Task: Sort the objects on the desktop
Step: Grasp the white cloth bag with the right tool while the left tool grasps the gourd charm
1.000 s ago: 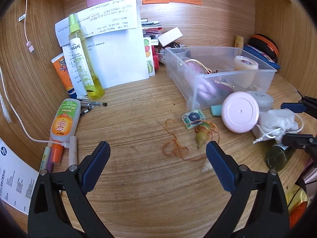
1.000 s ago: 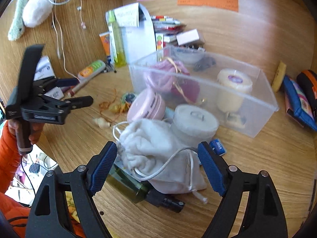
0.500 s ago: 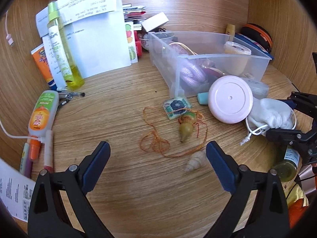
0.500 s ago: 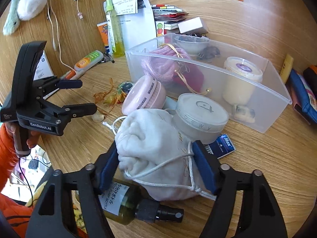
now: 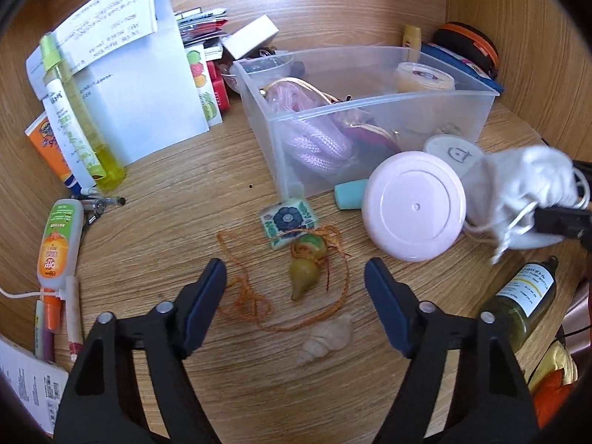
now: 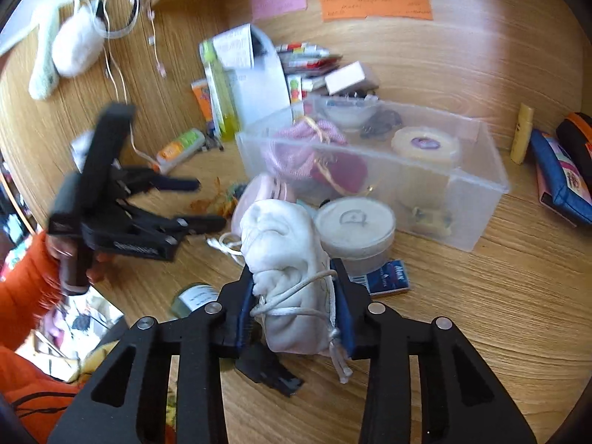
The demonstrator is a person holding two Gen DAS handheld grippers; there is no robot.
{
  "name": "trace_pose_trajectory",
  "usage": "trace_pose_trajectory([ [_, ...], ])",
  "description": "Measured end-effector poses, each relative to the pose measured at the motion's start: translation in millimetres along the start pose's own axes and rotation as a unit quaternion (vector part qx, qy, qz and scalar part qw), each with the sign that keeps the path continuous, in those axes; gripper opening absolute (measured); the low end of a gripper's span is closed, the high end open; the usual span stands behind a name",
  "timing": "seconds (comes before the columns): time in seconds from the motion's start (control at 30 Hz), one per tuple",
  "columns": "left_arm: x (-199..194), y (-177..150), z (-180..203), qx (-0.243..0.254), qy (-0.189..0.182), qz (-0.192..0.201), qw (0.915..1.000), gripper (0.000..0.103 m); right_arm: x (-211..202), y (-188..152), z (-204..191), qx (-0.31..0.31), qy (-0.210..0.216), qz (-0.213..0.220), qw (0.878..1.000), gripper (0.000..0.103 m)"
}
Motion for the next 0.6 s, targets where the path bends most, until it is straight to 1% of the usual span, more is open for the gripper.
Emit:
trace_pose_trajectory([
  [0.1, 5, 2, 3, 0.005, -0.007, -0.011, 0.9999, 0.065, -13, 4, 4, 0.009, 0.002, 0.018, 1.0, 0.034],
  [0.17, 9, 2, 4, 0.002, -0.014, -0.02, 0.9997, 0.064, -21, 7, 7, 0.011, -0.009, 0.031, 0.999, 0.034],
  [0.23, 13, 3, 4, 0.001, -0.011, -0.025, 0.9996, 0.058, -27, 9, 9, 0.013, -0.018, 0.04, 0.999, 0.034],
  [0.37, 16, 7, 4, -0.007, -0.016, -0.027, 0.9995, 0.041, -38, 11, 24, 0.029, -0.022, 0.049, 0.998, 0.034],
  [0.53, 16, 6, 6, -0.001, -0.01, -0.016, 0.9998, 0.04, -42, 14, 41, 0.046, -0.024, 0.052, 0.997, 0.034],
  [0.57, 16, 5, 6, -0.002, -0.011, -0.014, 0.9998, 0.037, -42, 15, 43, 0.048, -0.025, 0.053, 0.997, 0.034],
  [0.6, 17, 5, 5, -0.003, -0.012, -0.013, 0.9998, 0.028, -43, 15, 45, 0.049, -0.025, 0.055, 0.997, 0.034],
])
Point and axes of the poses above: each gripper's, at about its wrist camera, not at the fingertips, and x roughly the way its jaws point, z to its right, y to its top, the point moved 6 cm from there along x, roughly the way its jaws point, and after that the axes turned 8 degrees about y, right-handed, at the moved point
